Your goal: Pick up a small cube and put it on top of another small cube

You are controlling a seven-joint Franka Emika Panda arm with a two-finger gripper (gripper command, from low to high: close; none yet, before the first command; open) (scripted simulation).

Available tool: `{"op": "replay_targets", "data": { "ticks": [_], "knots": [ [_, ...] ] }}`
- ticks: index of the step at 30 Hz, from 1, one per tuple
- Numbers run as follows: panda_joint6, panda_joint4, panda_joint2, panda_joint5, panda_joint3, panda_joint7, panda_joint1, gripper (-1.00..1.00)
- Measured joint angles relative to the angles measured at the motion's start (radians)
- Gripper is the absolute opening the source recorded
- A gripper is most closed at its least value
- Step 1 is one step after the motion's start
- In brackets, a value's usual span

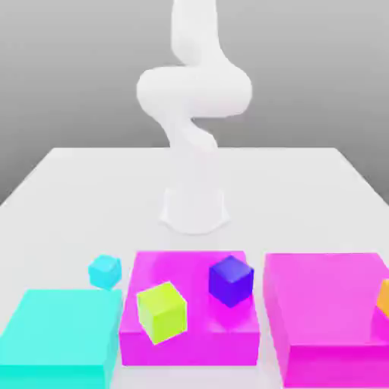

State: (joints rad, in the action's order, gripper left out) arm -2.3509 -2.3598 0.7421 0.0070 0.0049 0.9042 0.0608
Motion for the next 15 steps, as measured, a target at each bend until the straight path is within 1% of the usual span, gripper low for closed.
{"op": "replay_targets", "data": {
  "ticks": [15],
  "knots": [
    [-0.309, -0.360, -0.348, 0.027, 0.038, 0.641, 0.359, 0.00]
  ]
}}
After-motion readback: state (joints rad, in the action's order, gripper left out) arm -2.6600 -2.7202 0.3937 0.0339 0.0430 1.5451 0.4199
